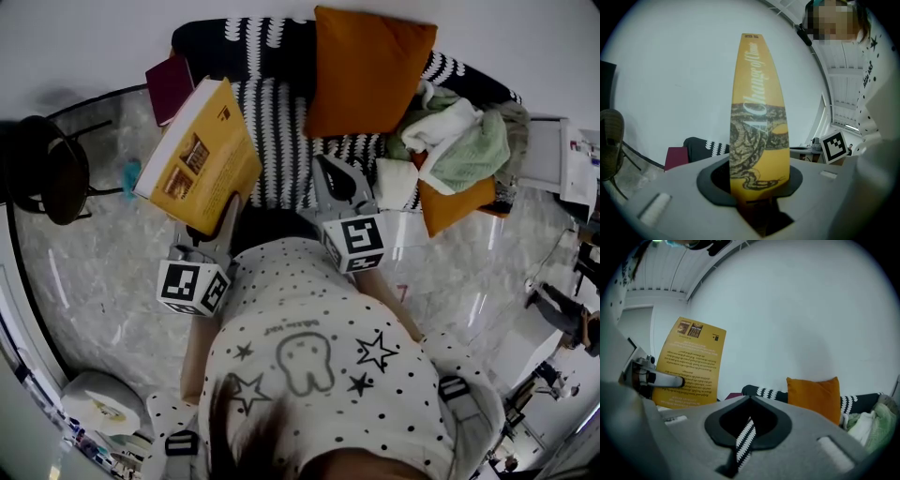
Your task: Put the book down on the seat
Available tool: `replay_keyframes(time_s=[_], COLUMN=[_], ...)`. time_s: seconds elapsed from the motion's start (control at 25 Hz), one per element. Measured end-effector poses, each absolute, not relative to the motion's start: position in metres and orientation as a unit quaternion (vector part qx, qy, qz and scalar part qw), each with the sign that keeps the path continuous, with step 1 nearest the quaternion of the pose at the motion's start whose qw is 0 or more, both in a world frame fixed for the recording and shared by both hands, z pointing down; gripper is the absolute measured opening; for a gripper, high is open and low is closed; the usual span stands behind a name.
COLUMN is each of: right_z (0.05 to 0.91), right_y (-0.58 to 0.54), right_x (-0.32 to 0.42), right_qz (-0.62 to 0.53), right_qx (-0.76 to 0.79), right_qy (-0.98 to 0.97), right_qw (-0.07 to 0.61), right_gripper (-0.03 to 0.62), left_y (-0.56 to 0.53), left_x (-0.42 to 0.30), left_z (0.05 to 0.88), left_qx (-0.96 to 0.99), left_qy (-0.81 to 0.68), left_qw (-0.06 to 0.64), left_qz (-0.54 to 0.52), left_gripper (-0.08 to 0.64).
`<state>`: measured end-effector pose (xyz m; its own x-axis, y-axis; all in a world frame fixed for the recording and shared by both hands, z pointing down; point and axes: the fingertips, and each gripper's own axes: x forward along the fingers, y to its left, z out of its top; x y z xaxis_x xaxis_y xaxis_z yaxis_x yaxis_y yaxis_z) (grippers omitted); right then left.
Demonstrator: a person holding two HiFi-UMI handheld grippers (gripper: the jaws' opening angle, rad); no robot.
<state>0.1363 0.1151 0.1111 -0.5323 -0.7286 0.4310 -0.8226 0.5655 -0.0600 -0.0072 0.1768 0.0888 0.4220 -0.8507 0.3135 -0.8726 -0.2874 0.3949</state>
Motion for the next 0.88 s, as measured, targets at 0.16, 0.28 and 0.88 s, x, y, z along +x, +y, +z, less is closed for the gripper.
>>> replay_keyframes(time_s=[0.16, 0.28, 0.88], right_z=[0.107, 0.103, 0.097], right_y=[0.111, 0.113, 0.109], right_x=[0.132, 0.127, 0.092], right_qz=[0.126, 0.124, 0.108], right_qx=[0.469, 0.481, 0.509], right_qy=[-0.856, -0.850, -0.838], right_qw=[0.176, 0.174, 0.163], right_gripper=[-0.003, -0.003, -0.003], left_y=[0.166, 0.162, 0.143], left_x=[-0.014, -0.018, -0.059], left_z=[0.087, 0.084, 0.074], left_qx=[0.813, 0.821, 0.844], left_qy=[-0.522, -0.511, -0.487], left_qw=[0.257, 0.256, 0.222], left_qz=[0.014, 0.010, 0.003], left_gripper=[0.144, 0.145, 0.146])
